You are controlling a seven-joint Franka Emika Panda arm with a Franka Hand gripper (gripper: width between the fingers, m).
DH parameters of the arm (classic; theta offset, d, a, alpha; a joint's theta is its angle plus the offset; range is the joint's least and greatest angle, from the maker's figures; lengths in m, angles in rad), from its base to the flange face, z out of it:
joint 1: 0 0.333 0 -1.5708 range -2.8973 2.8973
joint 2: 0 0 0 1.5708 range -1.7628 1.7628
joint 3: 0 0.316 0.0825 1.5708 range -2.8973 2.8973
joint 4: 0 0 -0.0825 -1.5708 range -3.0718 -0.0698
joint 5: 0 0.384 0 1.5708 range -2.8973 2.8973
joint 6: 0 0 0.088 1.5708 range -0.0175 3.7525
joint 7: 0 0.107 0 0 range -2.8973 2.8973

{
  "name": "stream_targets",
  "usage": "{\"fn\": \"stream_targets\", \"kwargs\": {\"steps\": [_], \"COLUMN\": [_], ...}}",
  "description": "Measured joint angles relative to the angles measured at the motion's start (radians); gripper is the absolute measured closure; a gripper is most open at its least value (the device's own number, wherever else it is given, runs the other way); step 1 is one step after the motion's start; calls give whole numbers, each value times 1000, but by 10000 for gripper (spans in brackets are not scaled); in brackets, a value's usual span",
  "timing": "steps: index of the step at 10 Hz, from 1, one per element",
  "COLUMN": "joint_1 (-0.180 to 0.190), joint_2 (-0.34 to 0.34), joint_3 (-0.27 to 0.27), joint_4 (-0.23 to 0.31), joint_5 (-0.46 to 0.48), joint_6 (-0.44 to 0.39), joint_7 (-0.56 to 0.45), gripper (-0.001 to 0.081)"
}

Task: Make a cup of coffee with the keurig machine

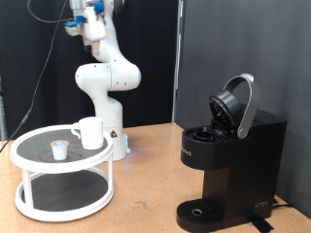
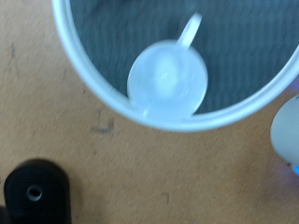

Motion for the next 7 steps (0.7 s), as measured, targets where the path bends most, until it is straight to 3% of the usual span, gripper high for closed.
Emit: {"fn": "stream_targets", "kwargs": {"steps": [5, 7], "joint_1": [-27, -25], "joint_2": [85, 100], "joint_3": [-108, -115], "joint_4": [50, 63], "joint_5": [-68, -67], "joint_6": [58, 57], "joint_7": [-90, -104], "gripper": [72, 72]}}
